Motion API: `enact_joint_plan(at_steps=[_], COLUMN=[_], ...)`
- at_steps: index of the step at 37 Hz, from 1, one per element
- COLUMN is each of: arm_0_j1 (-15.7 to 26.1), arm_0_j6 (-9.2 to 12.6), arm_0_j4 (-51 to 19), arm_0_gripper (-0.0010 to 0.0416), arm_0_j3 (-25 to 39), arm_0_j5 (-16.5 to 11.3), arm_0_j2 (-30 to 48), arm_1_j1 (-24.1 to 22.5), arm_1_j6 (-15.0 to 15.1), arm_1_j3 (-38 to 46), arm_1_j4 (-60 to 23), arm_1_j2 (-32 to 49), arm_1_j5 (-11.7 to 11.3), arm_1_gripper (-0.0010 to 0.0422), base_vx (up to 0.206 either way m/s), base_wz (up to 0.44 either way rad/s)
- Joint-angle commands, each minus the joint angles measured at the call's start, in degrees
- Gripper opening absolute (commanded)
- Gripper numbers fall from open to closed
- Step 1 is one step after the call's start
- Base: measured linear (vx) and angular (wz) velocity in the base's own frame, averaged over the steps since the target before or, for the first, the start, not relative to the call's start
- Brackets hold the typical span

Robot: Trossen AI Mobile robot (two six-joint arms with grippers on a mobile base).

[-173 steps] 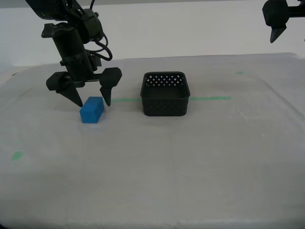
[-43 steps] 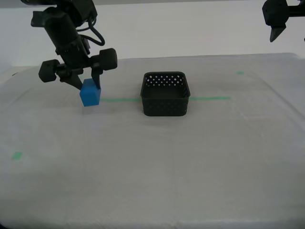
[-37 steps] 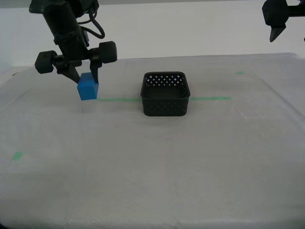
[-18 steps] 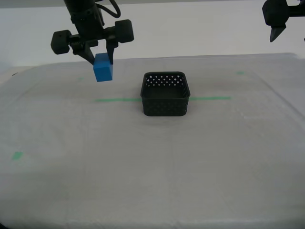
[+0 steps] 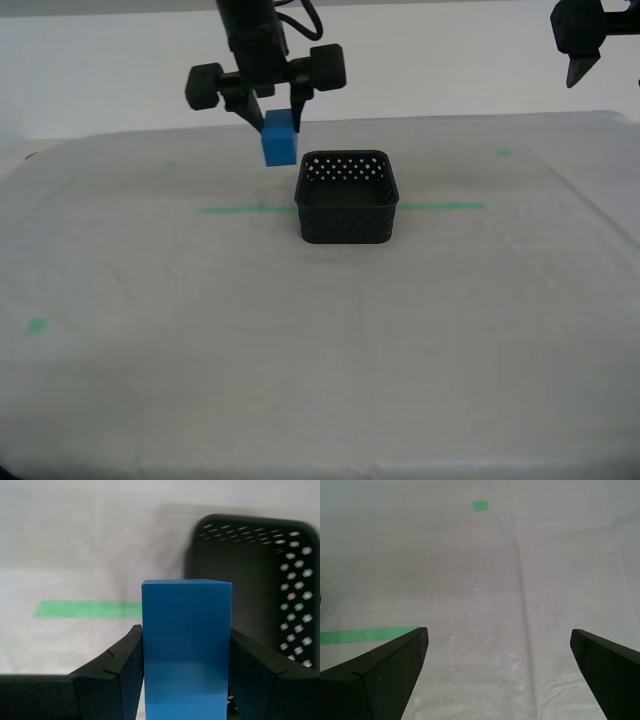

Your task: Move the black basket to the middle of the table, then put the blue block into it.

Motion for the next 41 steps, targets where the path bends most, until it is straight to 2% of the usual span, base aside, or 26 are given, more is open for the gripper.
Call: enact_joint_plan(at_steps=[1,18,26,41], arm_0_j1=[-0.02,-0.02,-0.02,-0.02], arm_0_j6=[-0.09,-0.09,-0.09,-0.09], arm_0_j4=[0.11,0.07,0.11,0.13], arm_0_gripper=[0.0398,0.0398,0.0399,0.0398], arm_0_j3=[0.07,0.07,0.07,0.07], arm_0_j5=[-0.04,-0.04,-0.09,-0.09], arm_0_j2=[-0.04,-0.04,-0.04,-0.04], arm_1_j1=[-1.55,-5.6,-5.92,-5.99], arm_1_j6=[-0.17,-0.24,-1.27,-1.27], arm_1_j3=[3.61,19.8,19.96,19.96], arm_1_j4=[-0.24,-5.88,-6.05,-6.71], arm_1_j2=[2.82,15.06,15.72,15.69], arm_1_j5=[-0.09,0.42,0.33,0.35], arm_1_gripper=[0.0,0.0,0.0,0.0], base_vx=[0.0,0.0,0.0,0.0], base_wz=[0.0,0.0,0.0,0.0])
